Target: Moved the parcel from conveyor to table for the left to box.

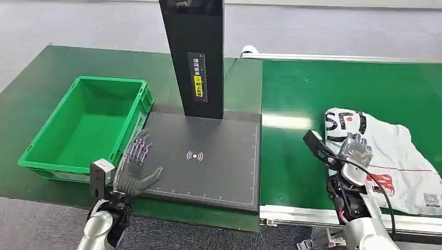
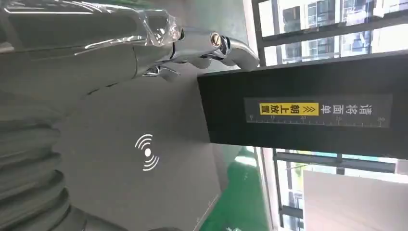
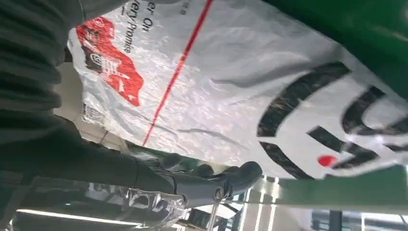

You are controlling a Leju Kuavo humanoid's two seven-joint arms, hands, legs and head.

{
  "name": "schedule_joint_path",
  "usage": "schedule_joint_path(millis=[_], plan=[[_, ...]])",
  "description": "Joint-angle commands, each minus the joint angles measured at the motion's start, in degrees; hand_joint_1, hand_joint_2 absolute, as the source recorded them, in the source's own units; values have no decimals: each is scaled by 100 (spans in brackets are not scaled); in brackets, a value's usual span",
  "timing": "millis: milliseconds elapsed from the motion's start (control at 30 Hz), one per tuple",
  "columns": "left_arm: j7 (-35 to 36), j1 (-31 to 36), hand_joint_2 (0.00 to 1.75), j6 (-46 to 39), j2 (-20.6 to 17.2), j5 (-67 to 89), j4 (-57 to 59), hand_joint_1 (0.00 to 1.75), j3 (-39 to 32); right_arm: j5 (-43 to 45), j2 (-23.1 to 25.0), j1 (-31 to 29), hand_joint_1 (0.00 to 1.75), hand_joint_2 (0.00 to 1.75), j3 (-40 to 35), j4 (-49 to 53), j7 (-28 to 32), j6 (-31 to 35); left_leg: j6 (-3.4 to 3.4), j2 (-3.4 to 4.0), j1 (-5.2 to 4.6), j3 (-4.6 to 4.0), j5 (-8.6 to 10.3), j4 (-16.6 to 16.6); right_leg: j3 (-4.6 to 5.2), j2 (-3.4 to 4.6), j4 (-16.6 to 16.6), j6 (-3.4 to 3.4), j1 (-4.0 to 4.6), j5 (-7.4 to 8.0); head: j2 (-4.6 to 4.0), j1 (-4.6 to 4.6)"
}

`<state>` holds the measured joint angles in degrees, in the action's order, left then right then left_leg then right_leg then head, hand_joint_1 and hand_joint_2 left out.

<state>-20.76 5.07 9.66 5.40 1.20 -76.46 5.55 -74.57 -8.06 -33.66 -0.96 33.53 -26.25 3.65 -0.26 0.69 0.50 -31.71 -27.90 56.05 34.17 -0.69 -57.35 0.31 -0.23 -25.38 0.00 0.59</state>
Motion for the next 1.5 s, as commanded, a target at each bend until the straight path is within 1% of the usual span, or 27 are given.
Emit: schedule_joint_path(millis=[33,167,333,400,433,500,633,700,733,1333,1367,1400,1500], plan=[[65,60,175,18,110,59,196,0,-189,-161,-55,38,0,175,241,-396,-77,-311,1,-16,-2,20,5,-17,-21,-4,14,1,-3,0,0,0],[106,27,175,45,128,56,135,0,-232,-203,-27,114,0,175,341,-304,-57,-322,0,0,0,5,-1,-3,-6,6,4,0,0,1,0,0],[106,27,175,45,128,56,135,0,-232,-203,-27,114,0,175,341,-304,-57,-322,0,-1,-1,7,0,-4,-6,6,4,1,-2,0,0,0],[138,15,175,64,151,70,108,0,-268,-42,2,258,0,175,529,-160,154,-389,1,-1,-2,8,0,-6,-8,7,5,1,-2,1,0,-2],[141,23,175,67,151,71,106,0,-267,-43,-6,285,0,175,533,-169,157,-391,0,-4,0,5,0,-4,-6,2,4,0,-1,0,0,0],[221,12,175,119,201,116,71,0,-362,90,48,455,0,175,706,-12,483,-612,0,-8,0,9,1,-8,-11,1,7,0,-1,-1,0,0],[230,62,175,179,187,154,162,0,-407,256,135,781,0,175,744,127,871,-867,0,-5,1,10,-1,-7,-12,3,7,0,1,0,0,0],[210,63,175,246,183,154,206,0,-421,457,193,961,0,175,723,217,1194,-1182,-1,-8,2,12,0,-10,-15,1,9,-1,1,-1,0,0],[207,69,175,251,181,157,226,0,-426,473,202,1008,19,175,702,220,1231,-1204,-1,-7,3,10,-1,-8,-13,1,8,-1,2,-1,0,0],[206,75,175,252,181,157,233,0,-427,474,202,991,19,175,698,228,1232,-1203,0,-7,2,23,1,-8,-24,0,9,-1,2,0,0,-2],[205,78,175,248,187,159,252,0,-441,551,204,986,159,175,676,210,1370,-1326,0,-5,3,21,0,-5,-22,0,6,-1,2,-1,0,-2],[199,69,175,252,184,164,248,0,-457,570,223,993,173,175,615,195,1412,-1352,0,-9,3,24,2,-10,-26,-1,11,-1,2,0,0,0],[188,1,175,257,174,167,178,0,-515,577,309,934,175,175,472,111,1428,-1337,-1,-4,4,28,0,-11,-30,5,12,-1,3,0,0,-2]])
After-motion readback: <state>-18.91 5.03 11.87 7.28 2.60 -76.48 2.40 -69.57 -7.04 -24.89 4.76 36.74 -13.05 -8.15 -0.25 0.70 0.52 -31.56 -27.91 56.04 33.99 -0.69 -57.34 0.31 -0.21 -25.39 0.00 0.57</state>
